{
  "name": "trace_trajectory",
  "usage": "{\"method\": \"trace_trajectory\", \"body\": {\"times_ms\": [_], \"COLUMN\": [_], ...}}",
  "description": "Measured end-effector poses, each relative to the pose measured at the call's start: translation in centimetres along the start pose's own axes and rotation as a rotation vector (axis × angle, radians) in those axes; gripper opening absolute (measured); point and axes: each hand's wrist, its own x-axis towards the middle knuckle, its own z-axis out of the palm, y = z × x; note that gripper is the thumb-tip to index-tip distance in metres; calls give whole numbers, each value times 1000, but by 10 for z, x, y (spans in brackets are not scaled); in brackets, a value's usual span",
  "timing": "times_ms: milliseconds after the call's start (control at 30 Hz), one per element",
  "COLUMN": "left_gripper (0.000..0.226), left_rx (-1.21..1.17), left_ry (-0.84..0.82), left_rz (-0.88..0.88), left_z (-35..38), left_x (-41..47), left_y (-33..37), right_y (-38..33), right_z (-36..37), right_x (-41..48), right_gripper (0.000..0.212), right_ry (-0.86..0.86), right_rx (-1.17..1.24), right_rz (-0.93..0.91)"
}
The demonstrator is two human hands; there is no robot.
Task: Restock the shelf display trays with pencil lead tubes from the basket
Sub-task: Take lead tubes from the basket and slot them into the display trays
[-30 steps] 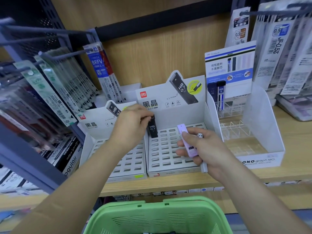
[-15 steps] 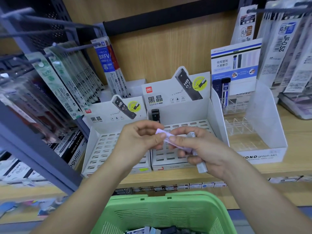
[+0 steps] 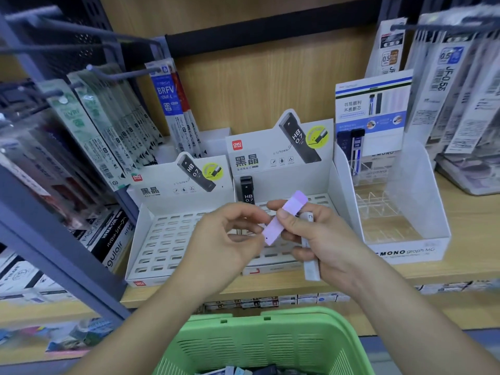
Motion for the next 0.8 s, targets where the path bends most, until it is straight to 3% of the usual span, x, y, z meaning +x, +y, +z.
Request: {"method": "trace_trajectory", "body": {"times_ms": [100,267,367,433,533,700,800], "left_gripper": [23,22,18,18,19,16,11], "left_rx": [-34,-327,-382,-427,-459,-197,36], "left_ry": [31,-246,-268,-265,-221,-26,-2], "left_rz": [-4,-97,-71,-56,0,143,189], "left_z": [0,8,14,20,35,67,91], "left_x": [10,35,50,59,74,111,135], "left_y": [11,25,35,42,58,87,94], "right_y": [-11,-24,-31,-37,-51,-72,-74], "right_z": [-6,-23,-37,-45,-57,-92,-106], "right_x": [-5,-12,-14,-14,-16,-10,-10], "right_gripper": [21,15,30,40,31,10,33], "right_ry": [-121,-340,-394,-338,-236,205,373], "right_rx": [-56,112,193,173,119,313,560], "right_rz": [-7,-1,-18,-45,-95,-111,-180]}}
